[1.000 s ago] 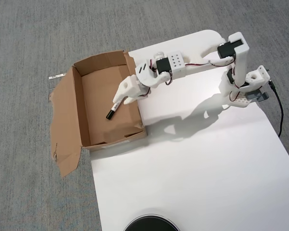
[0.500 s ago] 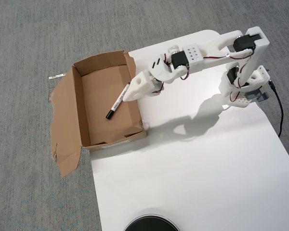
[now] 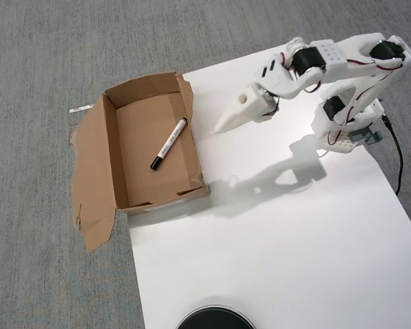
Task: Grasp a pen and put it in the box.
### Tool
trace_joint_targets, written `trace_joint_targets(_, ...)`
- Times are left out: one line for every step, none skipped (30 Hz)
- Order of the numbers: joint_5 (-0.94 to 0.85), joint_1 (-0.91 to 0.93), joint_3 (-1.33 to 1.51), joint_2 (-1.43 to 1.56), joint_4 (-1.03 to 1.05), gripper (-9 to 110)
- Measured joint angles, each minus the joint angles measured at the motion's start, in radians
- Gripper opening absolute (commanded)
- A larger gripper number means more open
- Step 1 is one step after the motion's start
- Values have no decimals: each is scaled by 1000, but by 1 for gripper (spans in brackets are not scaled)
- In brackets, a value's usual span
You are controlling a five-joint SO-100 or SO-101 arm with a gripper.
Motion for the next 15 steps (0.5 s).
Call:
trace_joint_targets(0,5,0,29,55,0)
trace_joint_targets(0,0,0,48,94,0)
trace_joint_targets(0,-6,0,72,126,0)
trace_joint_targets(0,-15,0,103,181,0)
trace_joint_targets(0,-20,3,132,239,0)
trace_joint_targets(0,-21,5,164,288,0)
trace_joint_targets(0,-18,5,192,333,0)
trace_joint_targets(0,-25,8,216,371,0)
trace_joint_targets(0,-29,8,238,408,0)
trace_joint_targets(0,-38,8,259,445,0)
trace_joint_targets(0,-38,8,279,480,0)
trace_joint_targets(0,-37,8,293,499,0)
trace_joint_targets(0,-31,8,302,511,0)
trace_joint_targets(0,-28,23,321,529,0)
trace_joint_targets(0,-28,52,353,565,0)
